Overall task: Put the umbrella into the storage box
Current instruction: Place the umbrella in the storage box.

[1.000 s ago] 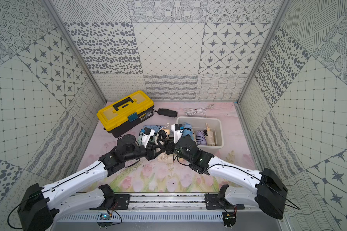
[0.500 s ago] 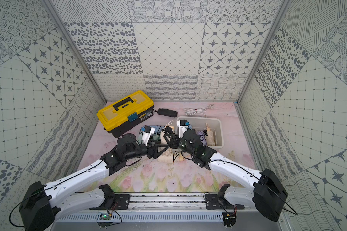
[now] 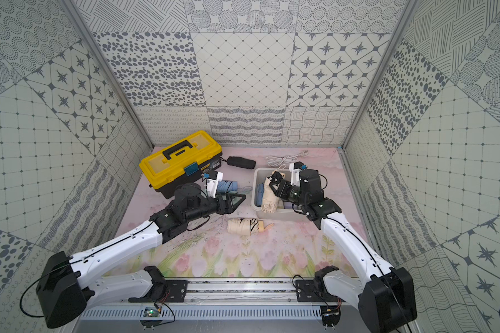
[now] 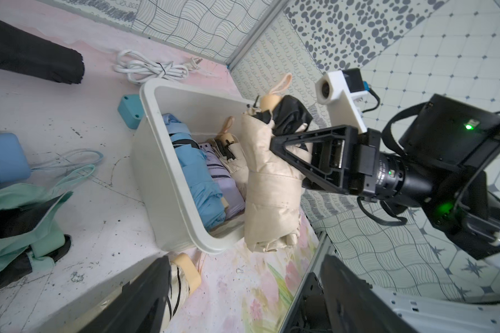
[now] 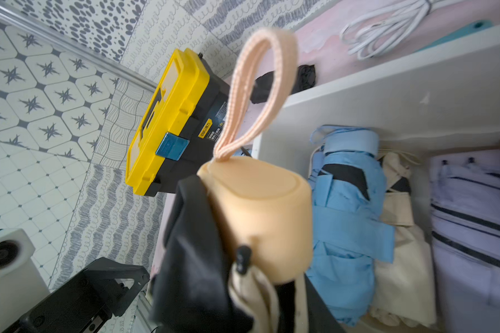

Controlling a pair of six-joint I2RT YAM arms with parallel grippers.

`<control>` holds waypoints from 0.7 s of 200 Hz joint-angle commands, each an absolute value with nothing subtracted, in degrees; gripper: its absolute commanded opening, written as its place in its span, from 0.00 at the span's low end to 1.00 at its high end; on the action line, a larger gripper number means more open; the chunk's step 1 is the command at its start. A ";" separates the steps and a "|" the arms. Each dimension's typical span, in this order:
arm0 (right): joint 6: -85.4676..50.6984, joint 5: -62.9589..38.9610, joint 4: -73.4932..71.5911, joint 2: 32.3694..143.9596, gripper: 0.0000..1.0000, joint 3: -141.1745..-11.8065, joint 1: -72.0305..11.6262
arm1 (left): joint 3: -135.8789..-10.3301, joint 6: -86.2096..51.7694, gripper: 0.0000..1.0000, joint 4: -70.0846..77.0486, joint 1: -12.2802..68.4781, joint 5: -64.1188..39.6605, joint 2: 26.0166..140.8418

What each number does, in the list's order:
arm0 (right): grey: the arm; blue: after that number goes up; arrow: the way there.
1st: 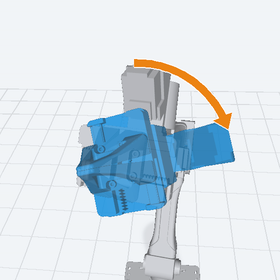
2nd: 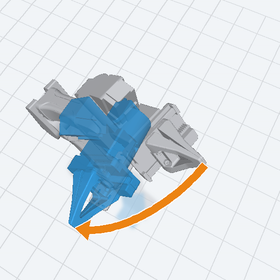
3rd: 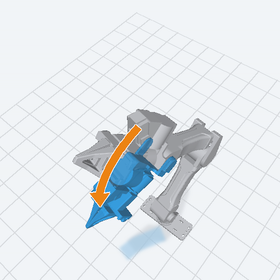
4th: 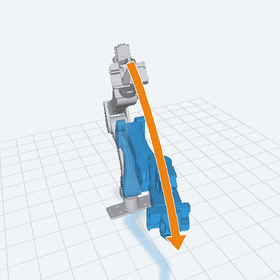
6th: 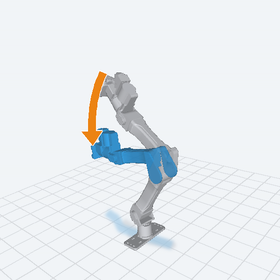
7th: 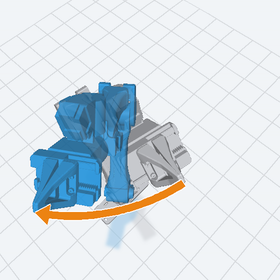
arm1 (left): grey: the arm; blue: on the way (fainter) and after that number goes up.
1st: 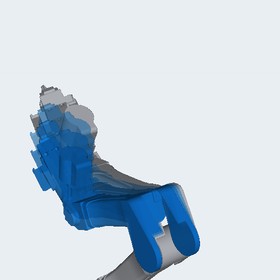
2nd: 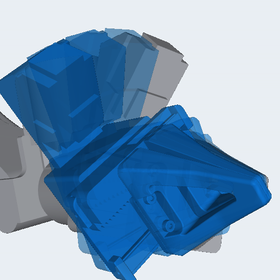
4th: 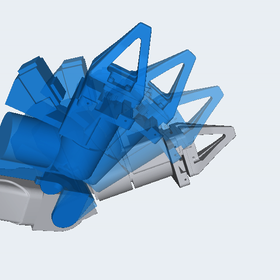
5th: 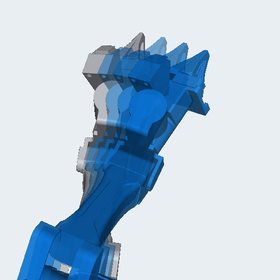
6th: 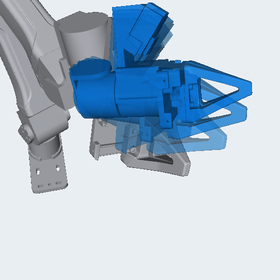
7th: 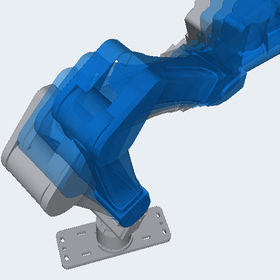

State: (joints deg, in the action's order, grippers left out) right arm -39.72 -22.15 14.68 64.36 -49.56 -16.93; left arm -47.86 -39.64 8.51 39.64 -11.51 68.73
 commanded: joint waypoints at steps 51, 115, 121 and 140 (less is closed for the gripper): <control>-28.72 -21.18 24.57 70.92 0.35 -62.06 -8.70 | -65.60 -51.47 0.80 -7.64 39.68 -8.47 85.80; -19.88 -16.24 28.26 79.59 0.34 -67.15 -8.75 | -75.47 -49.07 0.73 -14.24 39.56 -8.77 97.12; -19.30 -16.04 28.22 80.24 0.34 -67.30 -8.70 | -76.46 -48.63 0.72 -14.42 39.55 -9.19 98.24; -18.24 -16.73 28.30 82.77 0.34 -67.67 -8.70 | -79.57 -47.51 0.64 -16.02 39.40 -10.22 101.28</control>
